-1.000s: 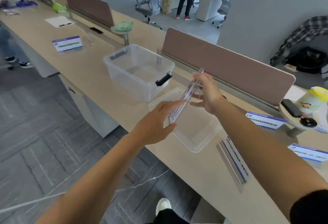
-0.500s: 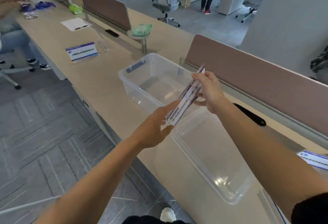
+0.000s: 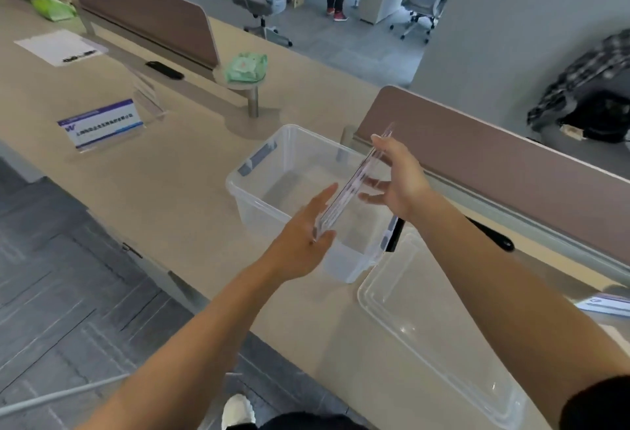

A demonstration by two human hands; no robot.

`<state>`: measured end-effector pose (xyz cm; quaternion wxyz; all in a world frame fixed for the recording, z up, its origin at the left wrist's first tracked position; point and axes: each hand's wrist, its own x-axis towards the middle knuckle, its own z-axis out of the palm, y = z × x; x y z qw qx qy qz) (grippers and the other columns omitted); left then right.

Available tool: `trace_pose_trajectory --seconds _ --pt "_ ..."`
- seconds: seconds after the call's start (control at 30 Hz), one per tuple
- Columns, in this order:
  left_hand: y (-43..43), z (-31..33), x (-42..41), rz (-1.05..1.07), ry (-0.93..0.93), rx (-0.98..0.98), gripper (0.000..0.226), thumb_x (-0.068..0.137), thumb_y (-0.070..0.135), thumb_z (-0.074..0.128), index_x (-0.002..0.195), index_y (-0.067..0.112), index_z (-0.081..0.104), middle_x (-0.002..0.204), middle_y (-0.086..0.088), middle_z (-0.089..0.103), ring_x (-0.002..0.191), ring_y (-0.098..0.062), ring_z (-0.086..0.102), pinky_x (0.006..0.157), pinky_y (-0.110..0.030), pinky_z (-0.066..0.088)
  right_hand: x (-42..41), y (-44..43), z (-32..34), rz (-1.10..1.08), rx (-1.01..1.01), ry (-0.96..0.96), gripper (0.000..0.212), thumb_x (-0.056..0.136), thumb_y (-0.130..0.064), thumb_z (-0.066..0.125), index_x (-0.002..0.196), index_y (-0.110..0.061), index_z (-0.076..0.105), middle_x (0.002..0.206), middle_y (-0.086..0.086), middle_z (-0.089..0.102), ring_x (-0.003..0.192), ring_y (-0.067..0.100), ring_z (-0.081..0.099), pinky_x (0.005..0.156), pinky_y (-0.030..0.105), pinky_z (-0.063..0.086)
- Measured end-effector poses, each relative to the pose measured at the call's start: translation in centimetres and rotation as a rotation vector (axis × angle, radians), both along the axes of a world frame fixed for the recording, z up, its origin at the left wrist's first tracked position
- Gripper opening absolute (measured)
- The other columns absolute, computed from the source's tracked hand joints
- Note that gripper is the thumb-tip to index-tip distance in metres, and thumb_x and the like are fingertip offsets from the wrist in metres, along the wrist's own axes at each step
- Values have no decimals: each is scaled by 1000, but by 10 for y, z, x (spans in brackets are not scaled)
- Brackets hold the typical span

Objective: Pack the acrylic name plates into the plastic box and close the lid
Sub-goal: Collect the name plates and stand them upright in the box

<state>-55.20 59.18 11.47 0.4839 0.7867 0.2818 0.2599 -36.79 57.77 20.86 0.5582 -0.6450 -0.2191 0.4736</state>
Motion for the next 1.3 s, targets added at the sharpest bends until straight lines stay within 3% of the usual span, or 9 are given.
trace_pose_trajectory --seconds 0.07,0.17,0.33,0.5,0.6,0.73,0.9,1.13,1.3 --pt "18 -4 -7 -18 -14 -2 58 98 9 47 143 40 29 137 10 47 124 2 45 100 -9 37 -10 11 3 8 -21 -49 70 74 -55 69 137 -35 48 129 -6 51 114 38 54 87 55 54" --pt "38 -8 -9 25 -4 -41 48 98 9 45 145 19 38 126 -1 52 119 -15 52 89 -13 41 -15 25 9 -12 -118 -210 70 83 -58 62 145 -37 39 146 -3 43 121 33 47 97 56 47" --pt "70 -17 1 5 87 121 68 99 7 42 138 56 15 129 -5 41 100 2 44 89 1 27 -2 48 16 31 -234 -419 71 90 -49 61 150 -35 27 129 8 60 96 34 69 83 49 59" --pt "107 -27 11 -15 256 229 80 96 4 45 148 55 11 141 -10 30 106 -23 58 95 -27 48 6 76 -3 63 -185 -205 79 91 -21 64 149 -36 12 107 28 65 76 43 73 71 51 61" --pt "128 -29 12 -45 352 307 84 94 0 50 148 49 7 145 -16 26 93 -24 59 88 -28 50 9 90 -23 15 -113 -113 73 91 -3 53 148 -31 16 101 25 68 78 40 73 65 46 62" --pt "153 -27 6 -149 428 177 70 94 30 62 149 46 22 151 -3 20 122 -19 49 102 -29 44 15 105 -45 -52 -91 -129 59 90 5 47 136 -28 33 96 14 72 73 34 74 57 43 60" --pt "211 -33 -15 -102 397 18 84 67 60 77 141 49 39 144 13 29 134 -7 33 112 -32 32 24 115 -67 -62 -147 -201 53 91 5 51 131 -28 39 94 7 74 74 33 75 64 52 61" --pt "282 -68 -35 -2 638 195 70 79 61 67 140 52 36 152 0 17 137 -27 14 112 -43 27 8 144 -103 -9 -286 -252 58 90 6 53 136 -26 37 108 17 71 74 30 75 61 46 61" --pt "297 -102 -39 24 556 23 49 88 55 58 134 54 42 149 5 24 136 -25 22 110 -41 32 -7 176 -150 98 -439 -309 89 90 3 56 155 -35 9 115 12 70 81 29 75 67 52 61"
